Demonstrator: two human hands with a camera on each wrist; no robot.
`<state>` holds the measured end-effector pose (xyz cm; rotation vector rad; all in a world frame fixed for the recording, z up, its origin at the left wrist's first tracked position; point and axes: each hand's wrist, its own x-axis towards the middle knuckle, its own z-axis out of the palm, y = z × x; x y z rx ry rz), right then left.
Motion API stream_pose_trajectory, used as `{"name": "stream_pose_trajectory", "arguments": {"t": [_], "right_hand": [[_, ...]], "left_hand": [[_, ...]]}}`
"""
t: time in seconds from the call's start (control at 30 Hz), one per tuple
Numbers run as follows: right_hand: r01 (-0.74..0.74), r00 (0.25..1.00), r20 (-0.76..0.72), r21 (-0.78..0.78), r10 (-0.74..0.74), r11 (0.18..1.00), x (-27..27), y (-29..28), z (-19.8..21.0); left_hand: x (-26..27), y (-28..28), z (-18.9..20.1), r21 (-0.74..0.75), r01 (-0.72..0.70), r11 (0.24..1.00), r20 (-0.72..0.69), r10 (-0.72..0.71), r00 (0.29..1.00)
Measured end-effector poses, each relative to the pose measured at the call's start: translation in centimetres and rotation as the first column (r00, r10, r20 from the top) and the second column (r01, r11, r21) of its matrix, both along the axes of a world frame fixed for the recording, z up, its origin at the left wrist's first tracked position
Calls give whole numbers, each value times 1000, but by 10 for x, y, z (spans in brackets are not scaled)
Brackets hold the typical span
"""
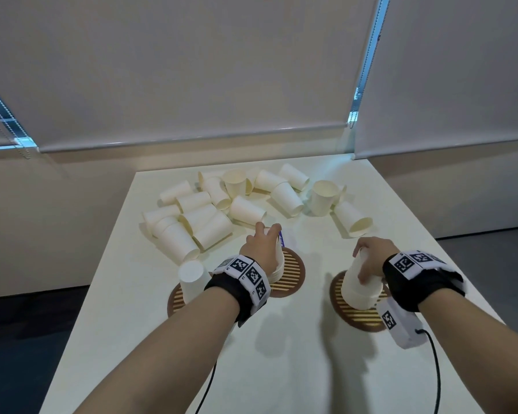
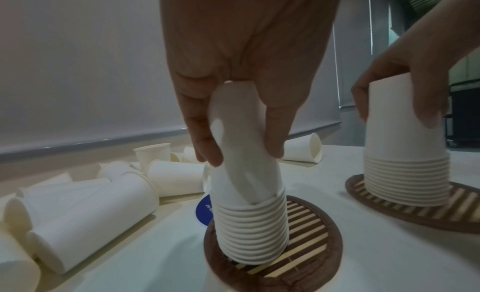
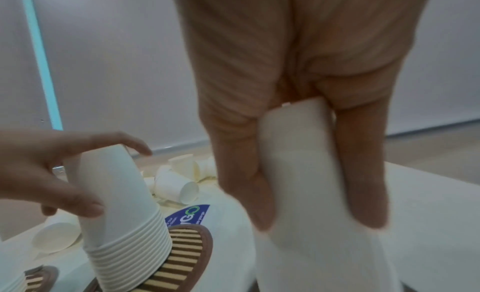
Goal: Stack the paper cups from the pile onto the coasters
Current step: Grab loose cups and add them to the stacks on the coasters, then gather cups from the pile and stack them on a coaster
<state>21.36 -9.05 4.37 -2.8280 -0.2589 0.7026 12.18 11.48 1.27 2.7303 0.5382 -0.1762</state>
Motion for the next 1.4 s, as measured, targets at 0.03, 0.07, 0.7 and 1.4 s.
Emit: {"name": "stream_pose_trajectory", "arguments": {"t": [0.03, 0.07, 0.7, 1.4], "right_hand": [[23, 1000, 12, 35, -23, 999, 1, 1, -1], [38, 999, 29, 59, -39, 998, 4, 3, -3], [213, 961, 93, 358, -261, 909, 85, 36, 3], [195, 981, -87, 477, -175, 857, 151, 3, -64]], "left_hand": [[2, 1, 0, 2, 3, 1000, -2, -3, 1000], [4, 2, -1, 0, 3, 1000, -1, -3, 1000], [96, -10, 58, 78, 46, 996, 75, -52, 996], [206, -52, -15, 6, 162, 987, -88, -161, 983]]}}
